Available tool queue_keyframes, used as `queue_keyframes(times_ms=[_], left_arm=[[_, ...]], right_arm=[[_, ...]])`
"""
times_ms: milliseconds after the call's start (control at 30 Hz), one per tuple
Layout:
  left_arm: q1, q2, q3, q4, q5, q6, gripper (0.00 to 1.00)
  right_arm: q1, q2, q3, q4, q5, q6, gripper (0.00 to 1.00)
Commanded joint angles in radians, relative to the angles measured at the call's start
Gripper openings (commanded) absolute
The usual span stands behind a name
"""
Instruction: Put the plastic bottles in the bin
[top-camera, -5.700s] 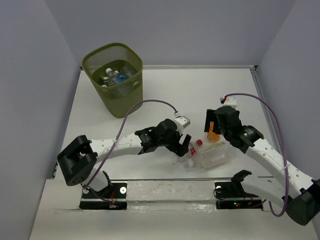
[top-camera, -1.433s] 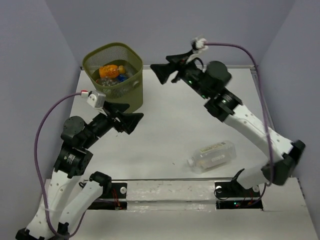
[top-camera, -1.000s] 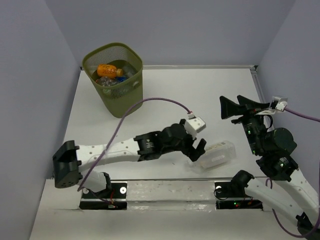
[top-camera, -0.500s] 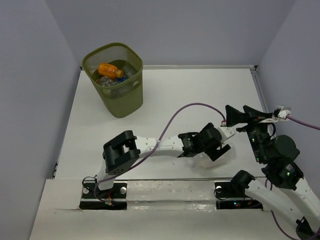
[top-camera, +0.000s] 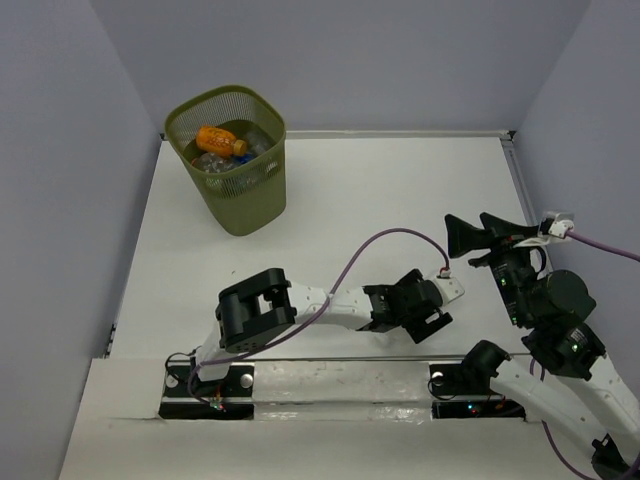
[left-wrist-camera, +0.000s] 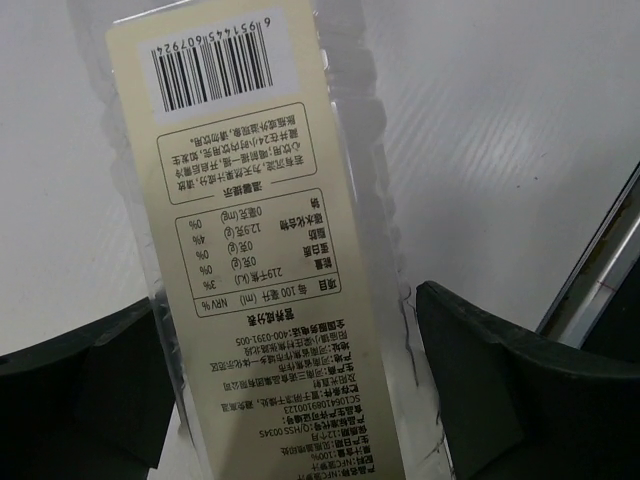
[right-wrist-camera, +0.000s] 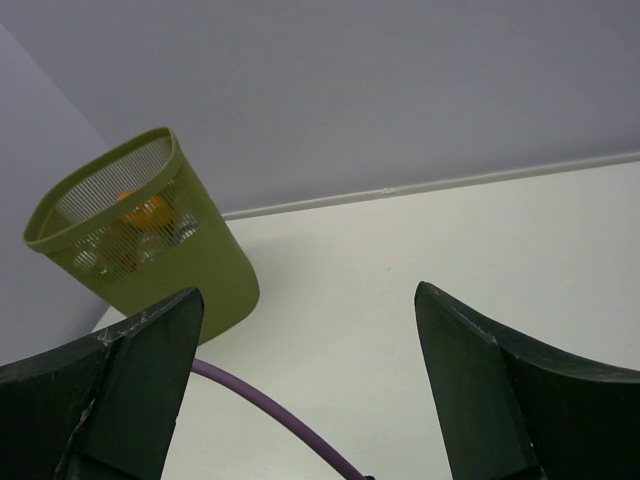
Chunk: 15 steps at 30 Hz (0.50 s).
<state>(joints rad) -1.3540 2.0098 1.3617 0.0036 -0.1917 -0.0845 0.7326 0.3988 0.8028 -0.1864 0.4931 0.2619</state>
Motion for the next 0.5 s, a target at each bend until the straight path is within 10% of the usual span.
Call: queue_keyframes(times_ms=[0,233,467], left_arm=[[-0.014,-0.011,-0.009,0.013,-0.067,-0.018,0.99],[0.007,-0.100,-0.027,0.015,-0.155,-0.020,0.37],[0.163,-0.367,-0.191,0.061,-0.236,-0.081,0.37]], right_arm=[[0.001,0.015,-0.002,0.015,-0.034,0.000,0.91],[0.001,0.026,0.009,0.015,-0.050,0.000,0.90],[0.001,-0.082,0.018,0.018,-0.033,0.010,0.89]])
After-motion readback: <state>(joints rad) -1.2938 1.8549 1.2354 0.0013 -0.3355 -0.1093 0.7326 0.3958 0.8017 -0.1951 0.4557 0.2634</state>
